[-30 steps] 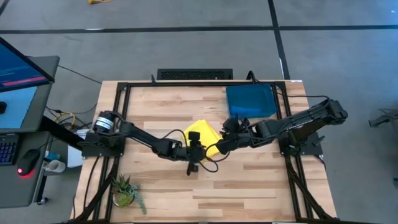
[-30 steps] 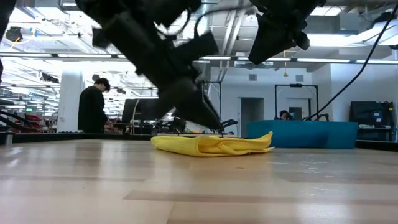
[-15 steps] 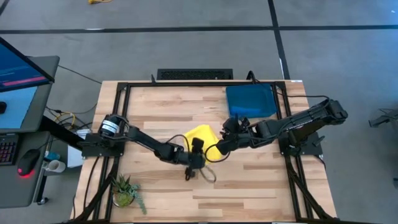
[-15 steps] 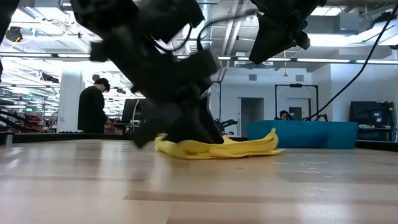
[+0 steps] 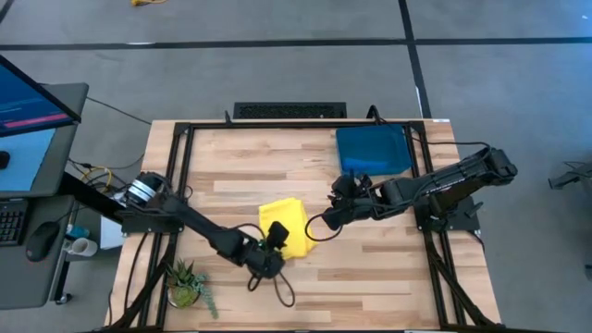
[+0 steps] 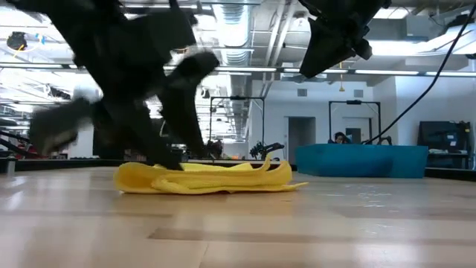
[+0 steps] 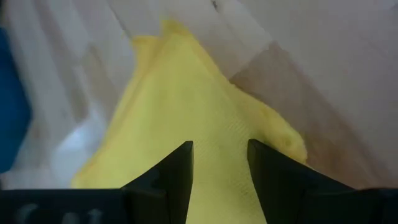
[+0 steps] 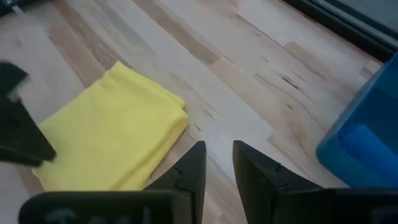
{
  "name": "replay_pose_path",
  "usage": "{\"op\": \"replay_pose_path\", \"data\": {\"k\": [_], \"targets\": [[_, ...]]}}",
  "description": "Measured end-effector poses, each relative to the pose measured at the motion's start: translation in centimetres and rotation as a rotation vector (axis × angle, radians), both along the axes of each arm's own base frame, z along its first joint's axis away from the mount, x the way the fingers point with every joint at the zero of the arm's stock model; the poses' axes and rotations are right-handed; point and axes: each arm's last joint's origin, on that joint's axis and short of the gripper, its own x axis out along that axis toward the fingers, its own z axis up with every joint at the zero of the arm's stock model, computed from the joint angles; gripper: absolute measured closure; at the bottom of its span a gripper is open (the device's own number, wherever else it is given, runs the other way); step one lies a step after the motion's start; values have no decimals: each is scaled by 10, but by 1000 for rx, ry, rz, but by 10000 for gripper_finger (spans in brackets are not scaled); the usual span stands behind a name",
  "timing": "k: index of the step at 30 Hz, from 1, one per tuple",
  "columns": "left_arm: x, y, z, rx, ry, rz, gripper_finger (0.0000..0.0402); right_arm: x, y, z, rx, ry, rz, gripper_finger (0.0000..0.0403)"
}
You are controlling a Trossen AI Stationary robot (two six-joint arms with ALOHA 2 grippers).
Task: Roll microfiber towels into tight, uniform cylinder then place into a basket
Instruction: Roll the yellow microfiber cloth
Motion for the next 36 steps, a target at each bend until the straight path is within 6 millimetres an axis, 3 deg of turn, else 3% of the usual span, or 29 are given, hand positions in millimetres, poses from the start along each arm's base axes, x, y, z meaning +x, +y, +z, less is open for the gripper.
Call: {"op": "replay_pose_path", "data": {"k": [9,13,21,28,36], "targets": [[-26,-10,30,-25,-12,87,256,2,-2,1,-43,15,62,300],[-40,-18,33,-83,-1,178,256,4,1,5,-66,16,159,300],[-62,-31,31,-71,-28,316,256,3,20,3,-142,53,341,300],[-64,-18,30,-38,-37,466,256,8,26,6,-163,-17,387,300],[-71,-15,1,-237,31,450,256,5,31,4,-164,4,406,300]]}}
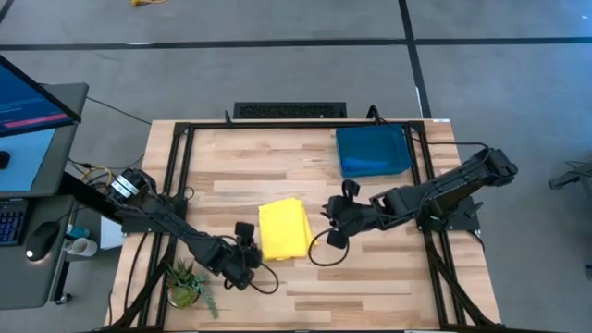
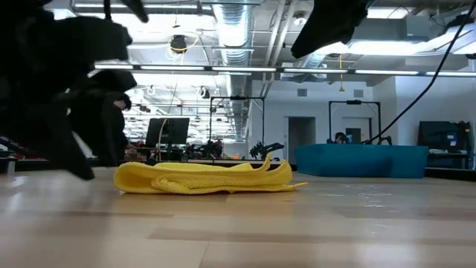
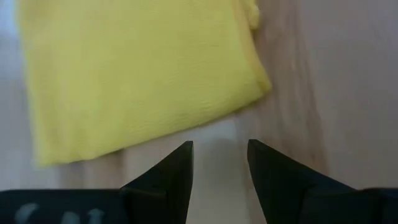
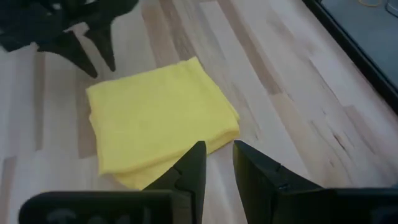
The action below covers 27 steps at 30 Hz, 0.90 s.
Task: Roll microfiber towels into tight, uniform cylinder then place into a basket
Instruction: Roll the yellow microfiber cloth
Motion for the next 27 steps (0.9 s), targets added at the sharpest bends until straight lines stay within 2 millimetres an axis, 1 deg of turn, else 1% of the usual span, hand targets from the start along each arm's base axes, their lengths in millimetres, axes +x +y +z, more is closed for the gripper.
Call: {"op": "replay_pose_path", "data": {"k": [3,7,12,16,19,24,27], "targets": [[-3,-1,-6,-4,-20,-19,255,-4,7,-5,5,12,34,300],[-1,-2,-5,35,-64,-37,255,-15,19,-24,-6,84,121,300],[9,-7,0,40,-138,-134,255,-22,33,-39,-28,50,212,300],[14,-6,1,27,-170,-134,255,-26,40,-48,-78,23,305,300],[16,-5,1,11,-178,-132,255,-26,44,-49,-75,-1,333,300],[18,-3,1,3,-178,-119,255,-26,44,-50,-65,3,345,300],[19,0,1,-22,-181,-87,255,-26,44,-50,-88,23,417,297]]}}
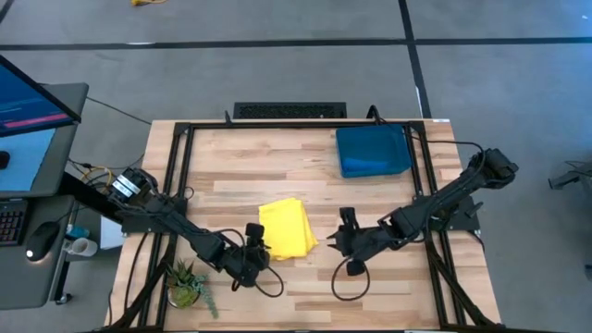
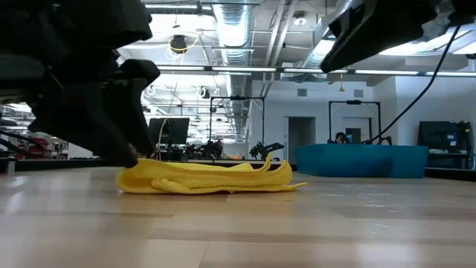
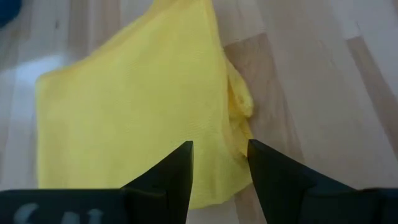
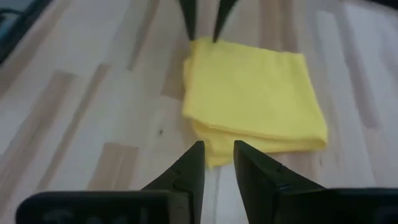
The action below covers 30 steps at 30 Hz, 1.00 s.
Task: Roll microfiber towels into tight, uniform cylinder then place into a basket
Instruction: Roll the yellow microfiber cloth
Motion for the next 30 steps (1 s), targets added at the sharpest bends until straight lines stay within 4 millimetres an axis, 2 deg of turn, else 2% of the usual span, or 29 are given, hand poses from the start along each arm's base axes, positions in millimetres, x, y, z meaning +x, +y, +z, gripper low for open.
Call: {"op": "replay_pose_path", "data": {"k": [5,11,16,22,30], "targets": [[1,2,-1,-87,42,-8,249,11,-2,-2,0,-26,73,279],[3,0,-3,-108,49,-26,226,29,6,-36,-174,5,209,242],[3,0,-3,-101,43,-42,213,45,14,-55,-219,-1,248,220],[6,-1,-2,-73,29,-89,210,64,23,-72,-290,36,301,211],[13,5,-10,-45,27,-75,211,78,15,-98,-351,136,269,213]]}}
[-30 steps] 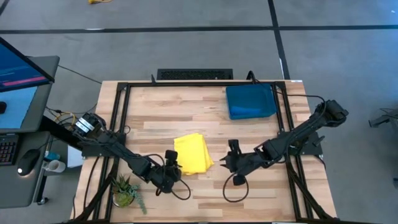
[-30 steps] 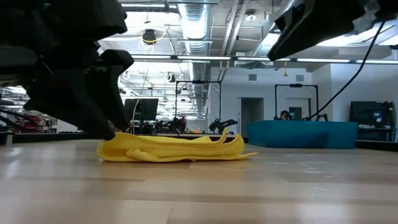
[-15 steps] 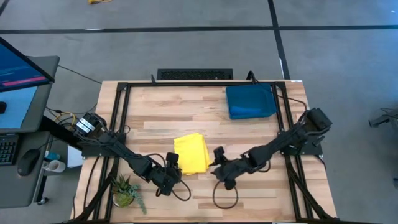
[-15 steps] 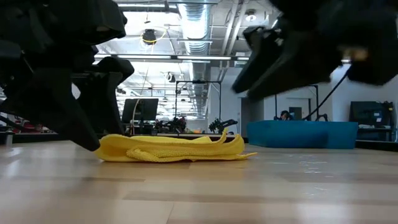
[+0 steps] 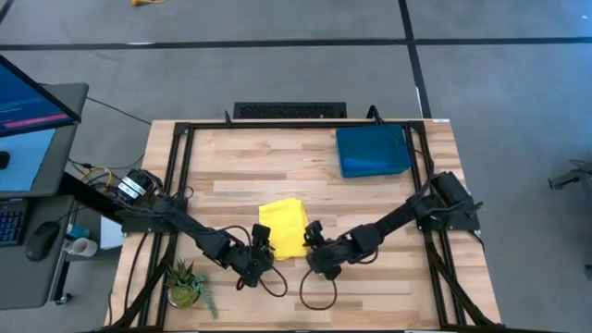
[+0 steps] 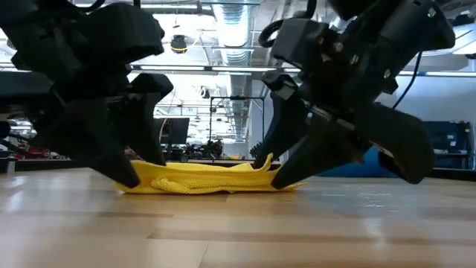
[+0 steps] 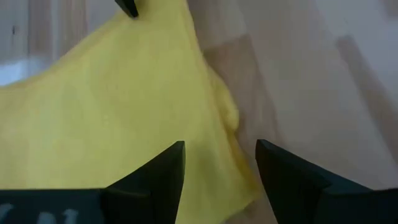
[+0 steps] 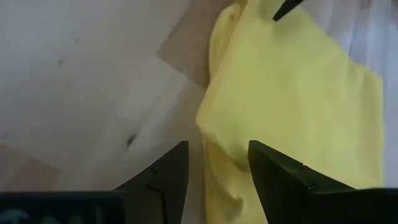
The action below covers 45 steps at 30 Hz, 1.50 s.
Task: Roll microfiber towels into tight, uniform cylinder then place into a basket
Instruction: Roll the yellow microfiber cloth
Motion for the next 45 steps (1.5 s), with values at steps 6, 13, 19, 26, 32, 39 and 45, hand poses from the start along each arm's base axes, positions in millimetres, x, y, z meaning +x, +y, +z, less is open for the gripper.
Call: {"op": "replay_pose_path", "data": {"k": [6,13,19,26,32,39,45], "targets": [[4,5,1,4,-11,3,218,4,-8,-6,-7,28,-27,212],[5,11,0,19,13,19,221,10,-22,-7,73,39,-102,223],[2,13,-2,57,46,12,221,13,-32,-7,213,61,-187,268],[-2,14,-3,89,76,18,221,15,-36,-8,291,61,-275,337],[-2,14,-3,96,80,11,221,16,-39,-8,444,86,-372,380],[-2,14,-2,128,66,6,221,17,-43,-8,602,127,-471,392],[1,10,4,135,44,4,221,18,-40,-8,717,152,-518,392]]}}
